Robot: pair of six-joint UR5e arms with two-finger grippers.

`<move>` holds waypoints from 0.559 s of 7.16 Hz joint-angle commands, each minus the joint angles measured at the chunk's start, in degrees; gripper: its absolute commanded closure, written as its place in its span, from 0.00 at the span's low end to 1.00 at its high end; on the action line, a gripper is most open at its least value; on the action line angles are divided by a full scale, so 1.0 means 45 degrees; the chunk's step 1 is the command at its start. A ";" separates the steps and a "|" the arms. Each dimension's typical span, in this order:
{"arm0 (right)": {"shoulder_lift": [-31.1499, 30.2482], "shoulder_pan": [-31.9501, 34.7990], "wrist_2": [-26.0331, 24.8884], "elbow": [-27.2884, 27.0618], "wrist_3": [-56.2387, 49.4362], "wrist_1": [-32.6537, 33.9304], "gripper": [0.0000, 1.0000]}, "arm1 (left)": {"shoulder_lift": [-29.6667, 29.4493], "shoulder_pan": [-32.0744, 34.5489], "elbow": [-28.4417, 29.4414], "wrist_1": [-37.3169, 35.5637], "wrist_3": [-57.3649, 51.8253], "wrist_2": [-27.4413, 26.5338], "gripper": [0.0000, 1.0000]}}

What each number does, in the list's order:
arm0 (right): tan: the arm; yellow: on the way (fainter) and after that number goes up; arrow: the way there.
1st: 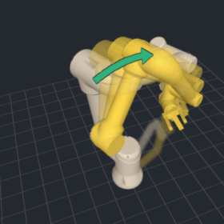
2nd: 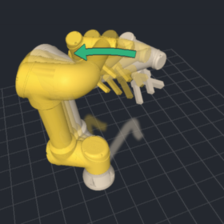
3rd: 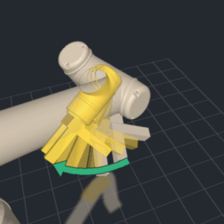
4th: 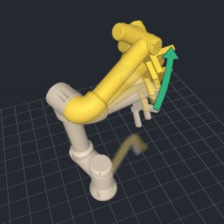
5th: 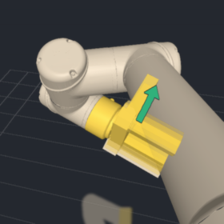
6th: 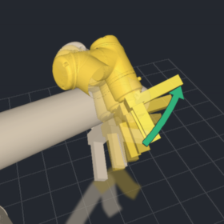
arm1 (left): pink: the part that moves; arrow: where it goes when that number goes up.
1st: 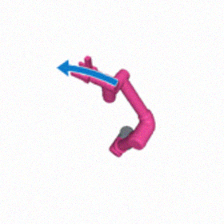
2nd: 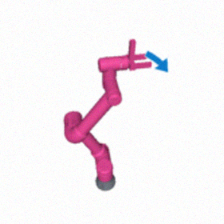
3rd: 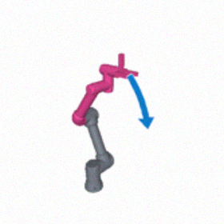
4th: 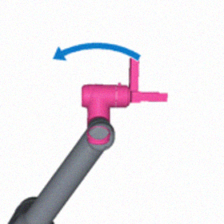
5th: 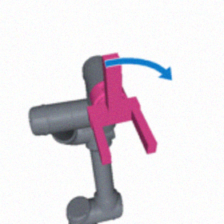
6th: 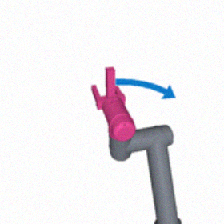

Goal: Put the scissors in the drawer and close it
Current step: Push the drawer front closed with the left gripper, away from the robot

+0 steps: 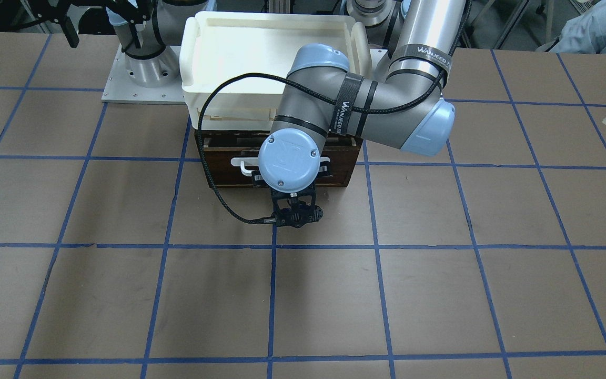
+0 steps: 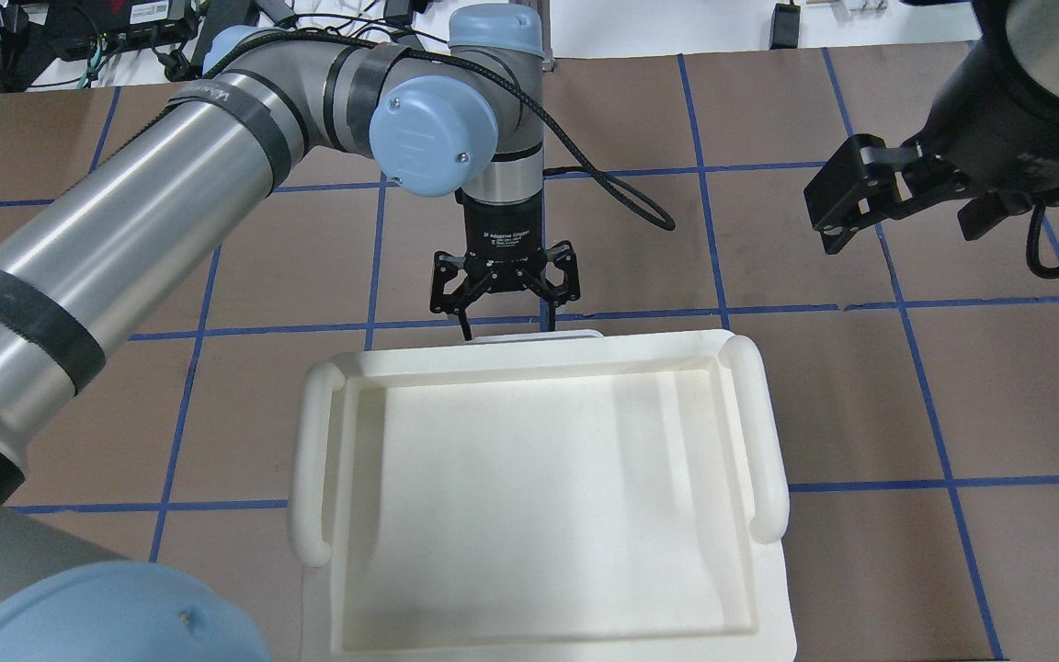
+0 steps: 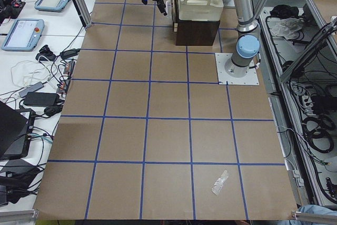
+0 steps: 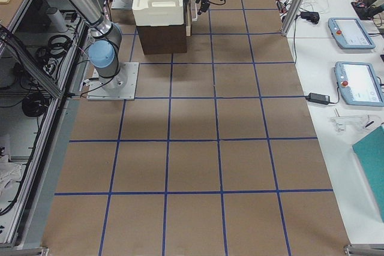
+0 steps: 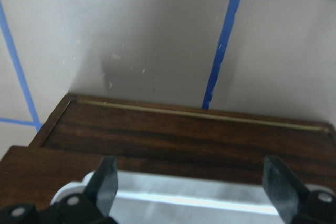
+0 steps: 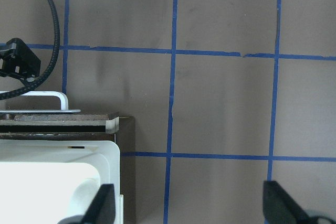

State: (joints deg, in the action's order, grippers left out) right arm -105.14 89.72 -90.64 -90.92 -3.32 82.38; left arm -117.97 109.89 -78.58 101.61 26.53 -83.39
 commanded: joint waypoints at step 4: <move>0.3166 -0.0172 0.0006 0.2468 -0.0064 0.0093 0.00 | 0.0160 -0.0085 -0.0447 0.0037 0.0256 0.0367 0.00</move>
State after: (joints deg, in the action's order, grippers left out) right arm -93.83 88.94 -90.69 -82.60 -3.55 83.23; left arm -117.09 109.61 -80.68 101.91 27.07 -81.87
